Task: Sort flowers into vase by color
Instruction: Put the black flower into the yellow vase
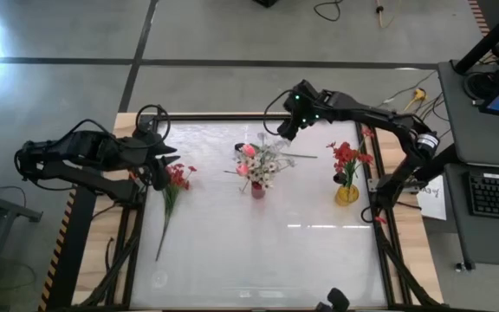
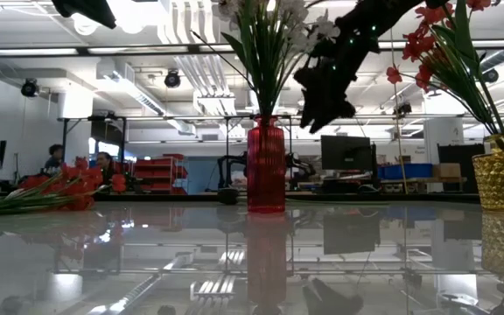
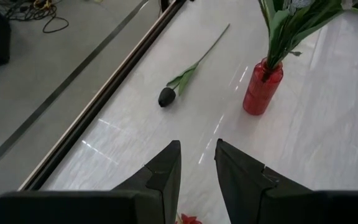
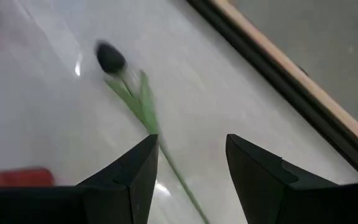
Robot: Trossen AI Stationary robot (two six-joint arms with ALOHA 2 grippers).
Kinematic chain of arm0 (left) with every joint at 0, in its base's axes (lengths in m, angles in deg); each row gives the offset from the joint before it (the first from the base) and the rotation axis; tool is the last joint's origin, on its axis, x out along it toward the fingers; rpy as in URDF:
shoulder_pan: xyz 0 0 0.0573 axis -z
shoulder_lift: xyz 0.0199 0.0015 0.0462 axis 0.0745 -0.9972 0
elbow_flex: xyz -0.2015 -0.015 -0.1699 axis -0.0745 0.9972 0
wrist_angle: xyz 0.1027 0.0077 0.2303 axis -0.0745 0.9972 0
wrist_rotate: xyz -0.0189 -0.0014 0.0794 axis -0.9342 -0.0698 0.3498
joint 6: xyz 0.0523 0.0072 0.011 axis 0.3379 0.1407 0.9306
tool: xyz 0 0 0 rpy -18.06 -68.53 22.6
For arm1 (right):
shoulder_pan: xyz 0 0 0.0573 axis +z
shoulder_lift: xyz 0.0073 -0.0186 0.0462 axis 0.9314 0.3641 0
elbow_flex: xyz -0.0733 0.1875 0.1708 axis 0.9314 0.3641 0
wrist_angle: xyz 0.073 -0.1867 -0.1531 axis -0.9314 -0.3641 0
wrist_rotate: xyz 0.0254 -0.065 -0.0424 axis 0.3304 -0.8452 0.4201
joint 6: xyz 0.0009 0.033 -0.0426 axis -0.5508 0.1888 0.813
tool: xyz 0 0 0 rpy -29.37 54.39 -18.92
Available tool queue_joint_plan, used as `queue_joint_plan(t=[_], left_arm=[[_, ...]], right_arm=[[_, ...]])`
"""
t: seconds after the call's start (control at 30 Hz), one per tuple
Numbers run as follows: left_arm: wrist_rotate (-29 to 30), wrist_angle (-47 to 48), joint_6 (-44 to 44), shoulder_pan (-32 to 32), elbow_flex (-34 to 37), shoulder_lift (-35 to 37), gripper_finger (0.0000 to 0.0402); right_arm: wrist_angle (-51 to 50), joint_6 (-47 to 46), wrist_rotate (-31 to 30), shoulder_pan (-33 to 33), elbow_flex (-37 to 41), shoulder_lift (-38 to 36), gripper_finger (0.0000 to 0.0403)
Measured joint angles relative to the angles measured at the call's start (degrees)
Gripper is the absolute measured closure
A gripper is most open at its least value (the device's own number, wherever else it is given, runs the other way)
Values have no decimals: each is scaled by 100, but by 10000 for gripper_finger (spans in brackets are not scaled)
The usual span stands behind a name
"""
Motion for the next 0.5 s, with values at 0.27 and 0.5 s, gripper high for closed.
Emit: queue_joint_plan(t=[0.27, 0.5], left_arm=[[2, -24, 0, 0, 0, -7, 315], [0, -51, -48, 2, 0, -7, 315]], right_arm=[[119, -681, -1179, -245, -34, 86, 223], [-196, -1457, -1081, -634, -21, 886, 240]])
